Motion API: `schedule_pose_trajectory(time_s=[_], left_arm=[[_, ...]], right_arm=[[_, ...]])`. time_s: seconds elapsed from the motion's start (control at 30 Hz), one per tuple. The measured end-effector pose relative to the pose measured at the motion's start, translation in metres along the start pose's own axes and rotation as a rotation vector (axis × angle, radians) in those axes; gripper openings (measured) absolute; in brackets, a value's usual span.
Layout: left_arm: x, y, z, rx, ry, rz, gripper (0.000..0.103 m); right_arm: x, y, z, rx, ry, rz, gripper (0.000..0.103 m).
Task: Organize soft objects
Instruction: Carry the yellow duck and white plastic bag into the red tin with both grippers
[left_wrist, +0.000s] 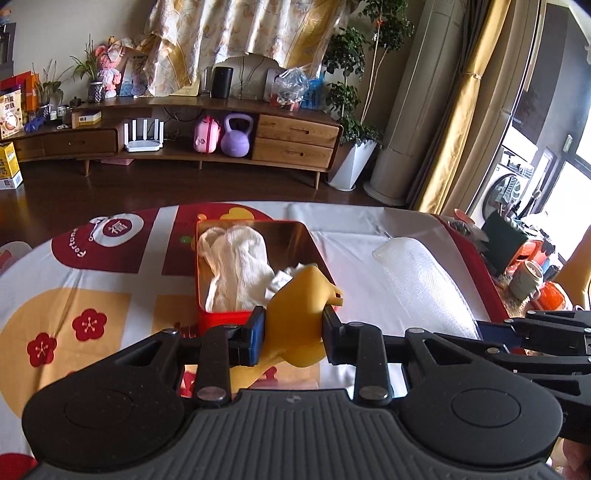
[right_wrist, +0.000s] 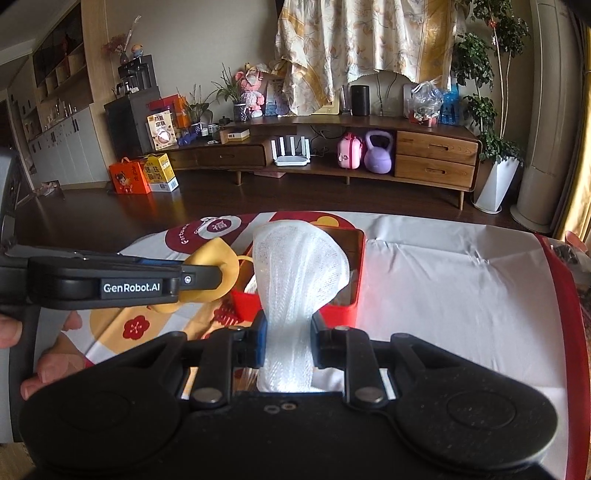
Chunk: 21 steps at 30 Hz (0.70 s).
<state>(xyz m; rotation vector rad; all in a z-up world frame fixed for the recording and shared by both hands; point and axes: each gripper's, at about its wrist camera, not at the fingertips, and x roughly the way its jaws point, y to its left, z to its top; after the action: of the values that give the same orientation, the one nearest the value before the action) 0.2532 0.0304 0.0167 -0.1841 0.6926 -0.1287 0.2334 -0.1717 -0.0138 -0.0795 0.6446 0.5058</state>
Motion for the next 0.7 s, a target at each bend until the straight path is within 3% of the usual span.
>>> schedule_pose_trajectory(time_s=[0.23,0.7], left_arm=[[0.025,0.007,0.026,0.019,-0.01,0.023,0.031],[0.099,0.026,0.061,-0.048,0.012,0.033,0.031]], right_arm=[[0.028,-0.008,0.022,-0.013,0.005,-0.023,0.023],[0.098,-0.04,0.064,0.075,-0.016,0.001,0.024]])
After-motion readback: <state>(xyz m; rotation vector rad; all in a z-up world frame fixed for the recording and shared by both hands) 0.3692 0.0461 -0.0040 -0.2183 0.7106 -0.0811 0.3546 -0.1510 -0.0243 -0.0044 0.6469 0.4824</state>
